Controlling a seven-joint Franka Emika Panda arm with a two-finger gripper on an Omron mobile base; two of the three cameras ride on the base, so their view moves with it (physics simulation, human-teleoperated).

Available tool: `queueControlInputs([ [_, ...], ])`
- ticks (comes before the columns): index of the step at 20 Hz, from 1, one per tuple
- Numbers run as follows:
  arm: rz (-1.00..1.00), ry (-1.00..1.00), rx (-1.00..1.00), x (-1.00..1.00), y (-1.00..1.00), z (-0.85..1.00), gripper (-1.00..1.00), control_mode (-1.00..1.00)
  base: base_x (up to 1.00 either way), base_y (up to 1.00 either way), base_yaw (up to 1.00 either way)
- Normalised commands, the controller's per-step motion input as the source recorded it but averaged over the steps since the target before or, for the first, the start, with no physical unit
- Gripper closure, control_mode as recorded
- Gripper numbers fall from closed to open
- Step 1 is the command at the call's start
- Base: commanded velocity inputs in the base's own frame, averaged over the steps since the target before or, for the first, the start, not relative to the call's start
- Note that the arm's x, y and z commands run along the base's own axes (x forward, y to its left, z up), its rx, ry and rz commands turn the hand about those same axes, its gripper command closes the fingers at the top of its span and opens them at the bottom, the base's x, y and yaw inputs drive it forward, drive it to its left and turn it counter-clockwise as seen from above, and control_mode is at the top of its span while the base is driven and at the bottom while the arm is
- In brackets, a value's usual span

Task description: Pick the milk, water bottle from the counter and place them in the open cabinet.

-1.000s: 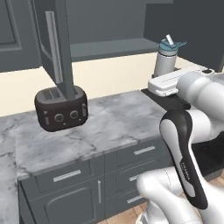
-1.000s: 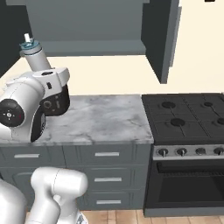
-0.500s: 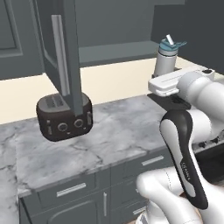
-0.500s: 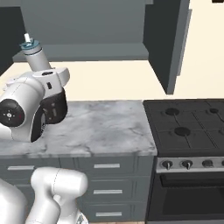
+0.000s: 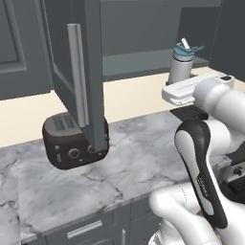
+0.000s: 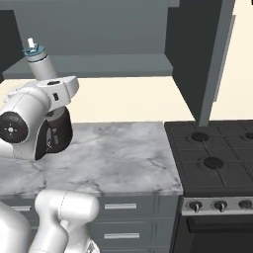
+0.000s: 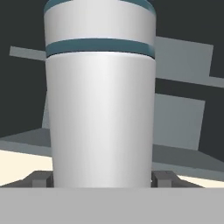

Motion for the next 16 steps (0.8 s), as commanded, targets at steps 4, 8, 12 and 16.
queueControlInputs([
  [4, 0.0, 0.0, 0.0, 0.0, 0.0, 0.0, 1.0, 1.0, 0.46, 0.09, 0.0],
  [8, 0.0, 0.0, 0.0, 0.0, 0.0, 0.0, 1.0, 1.0, 0.29, 0.23, 0.0],
  [12, 0.0, 0.0, 0.0, 0.0, 0.0, 0.0, 1.0, 1.0, 0.18, 0.15, 0.0],
  [16, 0.0, 0.0, 0.0, 0.0, 0.0, 0.0, 1.0, 1.0, 0.03, 0.05, 0.0],
])
